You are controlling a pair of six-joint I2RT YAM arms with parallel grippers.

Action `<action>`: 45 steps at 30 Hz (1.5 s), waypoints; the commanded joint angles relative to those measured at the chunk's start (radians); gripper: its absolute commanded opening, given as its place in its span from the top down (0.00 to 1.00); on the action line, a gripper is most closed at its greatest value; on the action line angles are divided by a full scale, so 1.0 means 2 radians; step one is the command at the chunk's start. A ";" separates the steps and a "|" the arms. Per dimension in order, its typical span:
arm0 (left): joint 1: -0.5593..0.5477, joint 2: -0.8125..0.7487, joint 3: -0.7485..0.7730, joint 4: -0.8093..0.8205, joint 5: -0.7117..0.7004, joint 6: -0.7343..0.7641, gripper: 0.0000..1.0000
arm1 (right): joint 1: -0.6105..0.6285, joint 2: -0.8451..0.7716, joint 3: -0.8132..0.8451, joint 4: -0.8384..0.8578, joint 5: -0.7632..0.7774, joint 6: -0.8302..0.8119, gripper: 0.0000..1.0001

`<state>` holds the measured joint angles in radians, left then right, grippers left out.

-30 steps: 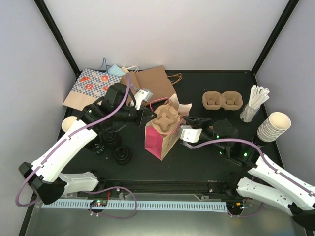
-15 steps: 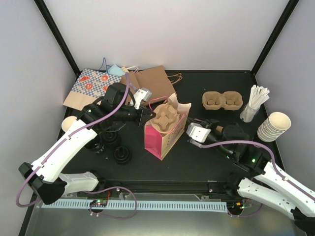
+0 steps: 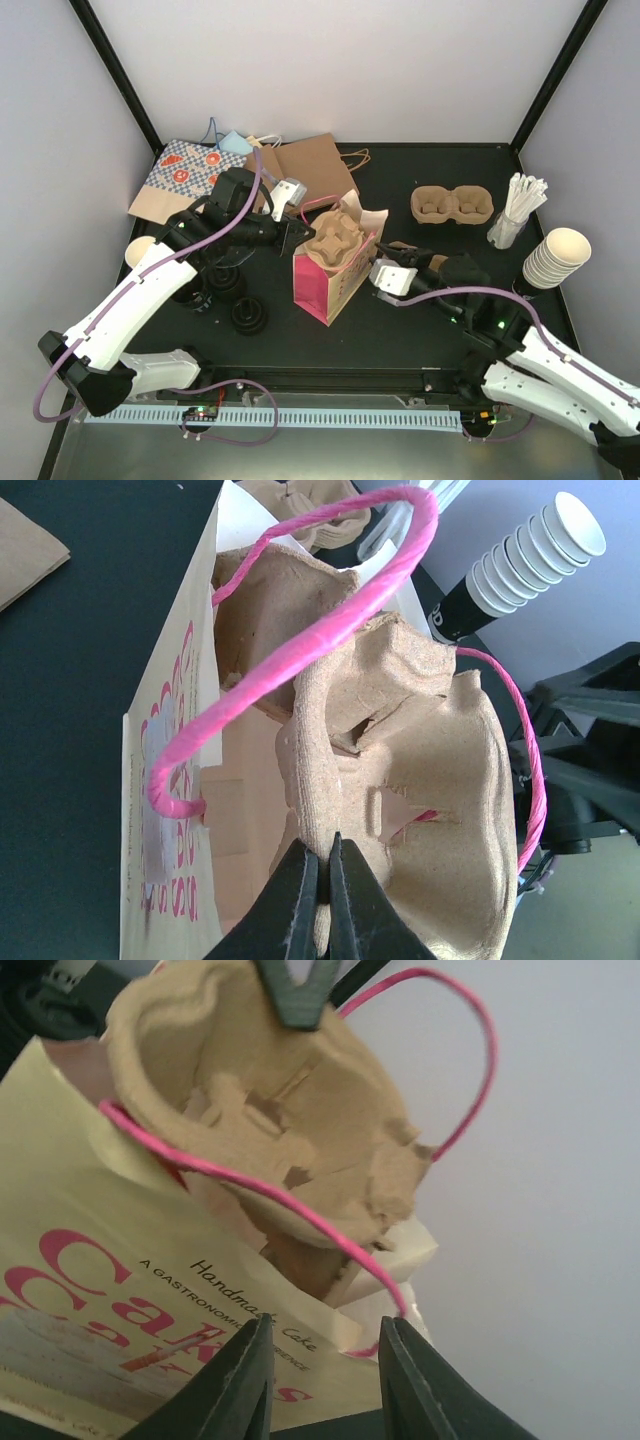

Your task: Pack the takeout coffee

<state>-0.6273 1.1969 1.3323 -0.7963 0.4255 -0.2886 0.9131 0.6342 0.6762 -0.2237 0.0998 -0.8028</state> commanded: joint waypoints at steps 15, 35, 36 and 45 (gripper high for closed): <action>0.006 -0.012 0.001 0.011 0.020 0.001 0.98 | -0.001 0.041 0.028 0.028 0.005 -0.106 0.65; 0.010 -0.013 -0.002 0.005 0.013 0.005 0.98 | -0.002 0.048 0.030 0.030 0.016 -0.110 0.98; 0.011 -0.013 -0.002 0.004 0.013 0.005 0.98 | -0.002 0.043 0.026 0.033 0.017 -0.105 0.99; 0.013 -0.013 -0.008 0.002 0.005 0.007 0.98 | -0.002 0.008 0.006 0.068 0.036 -0.003 0.99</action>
<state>-0.6098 1.1847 1.3300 -0.7956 0.4492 -0.2882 0.9127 0.6884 0.7136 -0.1780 0.1253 -0.9497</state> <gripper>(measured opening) 0.043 0.029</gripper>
